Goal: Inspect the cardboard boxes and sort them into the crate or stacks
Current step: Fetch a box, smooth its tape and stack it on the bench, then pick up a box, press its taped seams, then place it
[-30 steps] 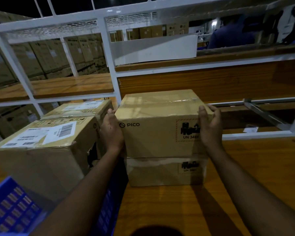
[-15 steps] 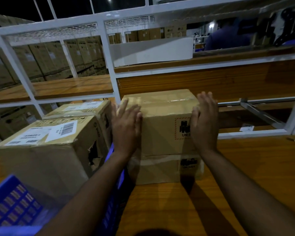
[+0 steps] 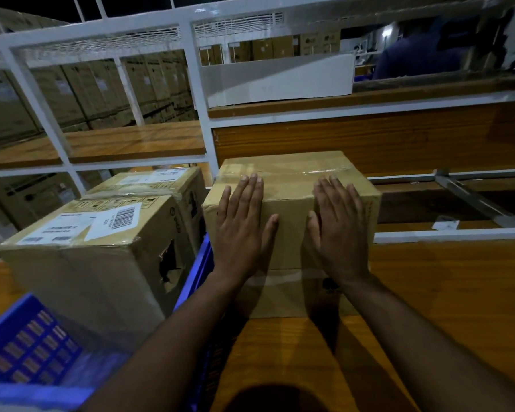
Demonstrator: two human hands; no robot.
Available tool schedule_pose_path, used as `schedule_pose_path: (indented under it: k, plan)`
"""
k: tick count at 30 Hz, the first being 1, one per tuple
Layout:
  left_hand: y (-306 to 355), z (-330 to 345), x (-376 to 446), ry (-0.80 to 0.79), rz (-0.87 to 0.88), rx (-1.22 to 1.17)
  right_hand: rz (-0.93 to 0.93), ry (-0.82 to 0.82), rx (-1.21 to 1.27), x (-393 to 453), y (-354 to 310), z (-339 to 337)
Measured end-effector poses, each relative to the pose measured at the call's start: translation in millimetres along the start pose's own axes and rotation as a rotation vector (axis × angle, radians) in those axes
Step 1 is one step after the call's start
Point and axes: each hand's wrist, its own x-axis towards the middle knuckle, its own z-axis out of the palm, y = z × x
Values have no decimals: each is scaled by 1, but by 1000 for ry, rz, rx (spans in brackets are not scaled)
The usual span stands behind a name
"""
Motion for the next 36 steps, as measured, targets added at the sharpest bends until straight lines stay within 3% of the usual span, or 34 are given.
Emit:
schedule_pose_path:
  k: [10,18,36]
  plan:
    - [2,-12,-1,-103,-16,12,58,-75,-29,-3,-14,-13]
    - [30,-58,-55,-85,-113,-241,-27,-132,337,-42,-67,-31]
    - [0,-233,-256,36,-469,24,-151,-259,874,-125,-241,-82]
